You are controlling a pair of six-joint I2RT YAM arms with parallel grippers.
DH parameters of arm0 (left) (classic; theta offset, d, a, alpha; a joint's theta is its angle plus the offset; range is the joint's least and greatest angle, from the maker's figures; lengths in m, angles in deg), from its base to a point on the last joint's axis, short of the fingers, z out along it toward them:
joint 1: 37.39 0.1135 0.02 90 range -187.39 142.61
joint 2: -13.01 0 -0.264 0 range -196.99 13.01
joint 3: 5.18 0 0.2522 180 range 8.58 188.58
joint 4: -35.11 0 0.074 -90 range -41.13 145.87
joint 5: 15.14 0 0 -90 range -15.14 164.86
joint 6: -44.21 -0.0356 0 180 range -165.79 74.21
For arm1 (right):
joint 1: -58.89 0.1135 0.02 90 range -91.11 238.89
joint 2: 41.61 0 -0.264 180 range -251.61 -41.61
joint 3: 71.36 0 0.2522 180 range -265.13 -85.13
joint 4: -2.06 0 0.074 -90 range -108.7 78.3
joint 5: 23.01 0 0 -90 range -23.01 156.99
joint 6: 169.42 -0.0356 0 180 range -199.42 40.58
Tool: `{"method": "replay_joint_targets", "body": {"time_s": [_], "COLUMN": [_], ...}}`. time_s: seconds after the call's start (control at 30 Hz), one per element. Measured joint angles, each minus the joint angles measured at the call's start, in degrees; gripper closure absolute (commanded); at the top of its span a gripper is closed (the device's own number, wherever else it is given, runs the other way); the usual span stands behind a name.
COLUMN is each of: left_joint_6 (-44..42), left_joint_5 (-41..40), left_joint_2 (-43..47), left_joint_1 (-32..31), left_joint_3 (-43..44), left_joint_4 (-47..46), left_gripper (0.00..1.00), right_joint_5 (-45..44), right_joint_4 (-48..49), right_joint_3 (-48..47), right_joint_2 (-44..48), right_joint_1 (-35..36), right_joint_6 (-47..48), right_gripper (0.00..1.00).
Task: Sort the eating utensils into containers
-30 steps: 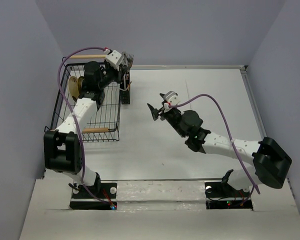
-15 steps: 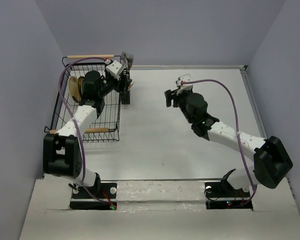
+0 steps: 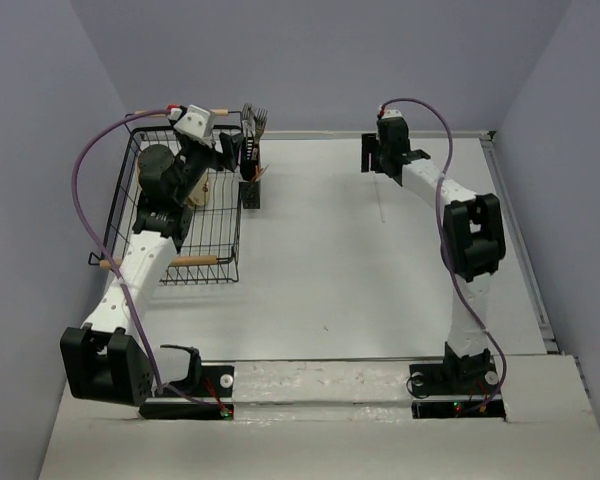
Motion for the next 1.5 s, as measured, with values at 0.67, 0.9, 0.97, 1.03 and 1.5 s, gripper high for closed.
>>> {"method": "replay_joint_targets", "body": {"time_s": [0.67, 0.9, 0.97, 1.03, 1.5], "left_joint_6": [1.62, 1.88, 1.86, 1.86, 3.43], "left_joint_5": [-1.97, -0.44, 0.98, 3.50, 20.31], "left_joint_2": [9.51, 9.53, 9.53, 9.53, 8.07], "left_joint_1": [0.02, 0.02, 0.02, 0.00, -9.49], "left_joint_3": [-3.91, -3.91, -3.91, -3.91, -3.89], "left_joint_4": [5.07, 6.27, 6.93, 7.85, 12.20], "left_gripper": [0.20, 0.21, 0.22, 0.22, 0.20], "right_joint_5": [7.30, 7.61, 7.76, 7.78, 9.70], "right_joint_4": [-25.97, -21.38, -17.42, -13.86, 38.42], "right_joint_3": [-20.02, -13.49, -5.16, 5.86, 37.92], "right_joint_2": [-20.48, -16.96, -11.98, -4.15, 35.69], "right_joint_1": [-2.12, -2.23, -2.19, -1.77, 18.97], "right_joint_6": [-0.81, 0.81, 1.53, 2.36, 7.26], "right_gripper": [1.00, 1.00, 1.00, 1.00, 1.00]}}
